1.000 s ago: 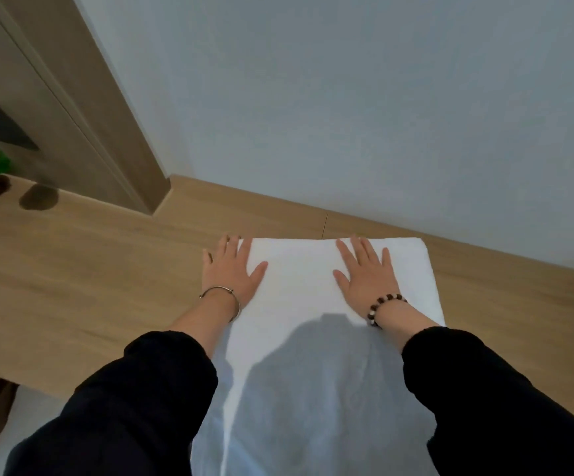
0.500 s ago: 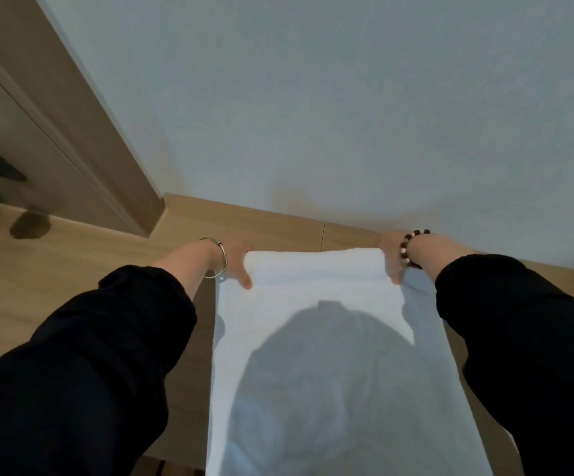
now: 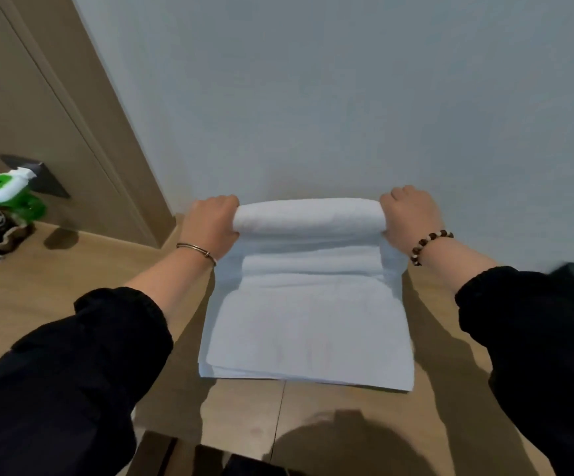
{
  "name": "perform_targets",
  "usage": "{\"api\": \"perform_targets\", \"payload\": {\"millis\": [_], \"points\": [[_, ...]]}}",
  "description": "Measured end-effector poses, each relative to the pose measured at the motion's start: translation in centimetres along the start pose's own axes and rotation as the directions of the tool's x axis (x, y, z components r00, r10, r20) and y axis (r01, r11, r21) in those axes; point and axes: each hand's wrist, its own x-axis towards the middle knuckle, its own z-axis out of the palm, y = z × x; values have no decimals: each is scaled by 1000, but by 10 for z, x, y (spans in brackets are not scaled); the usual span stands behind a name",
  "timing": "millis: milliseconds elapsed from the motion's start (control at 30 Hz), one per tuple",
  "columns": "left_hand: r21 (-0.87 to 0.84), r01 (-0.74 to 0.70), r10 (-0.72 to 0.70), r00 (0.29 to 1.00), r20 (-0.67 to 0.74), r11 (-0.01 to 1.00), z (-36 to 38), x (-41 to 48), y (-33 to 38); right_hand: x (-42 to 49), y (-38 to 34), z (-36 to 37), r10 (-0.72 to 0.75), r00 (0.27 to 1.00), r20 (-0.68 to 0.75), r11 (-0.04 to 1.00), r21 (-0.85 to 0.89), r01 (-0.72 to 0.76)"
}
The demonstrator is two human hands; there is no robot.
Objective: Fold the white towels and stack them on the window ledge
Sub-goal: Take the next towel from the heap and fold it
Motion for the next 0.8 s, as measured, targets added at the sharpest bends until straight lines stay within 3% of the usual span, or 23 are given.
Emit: {"api": "perform_targets", "payload": {"millis": [167, 300, 400, 533, 700, 800], "points": [[-2, -160, 154, 957, -247, 987, -5, -82, 11, -80, -20, -11, -18, 964, -266, 1000, -8, 17], [-8, -231, 219, 934, -282, 973, 8, -145, 18, -141, -35, 0, -32, 937, -349, 999, 12, 39], [23, -256, 257, 955, -150, 966, 24, -184, 21, -177, -49, 15, -110, 935, -336, 990, 41, 132], [54, -195, 195, 981, 14, 979, 43, -214, 26, -214, -64, 38, -284, 921, -267, 948, 65, 311], [92, -87, 71, 984, 162, 992, 43, -216, 29, -227, -69, 44, -286, 926, -246, 930, 164, 330], [106, -79, 36, 935, 352, 991, 36, -214, 33, -232, -76, 47, -301, 936, -181, 924, 188, 334]]}}
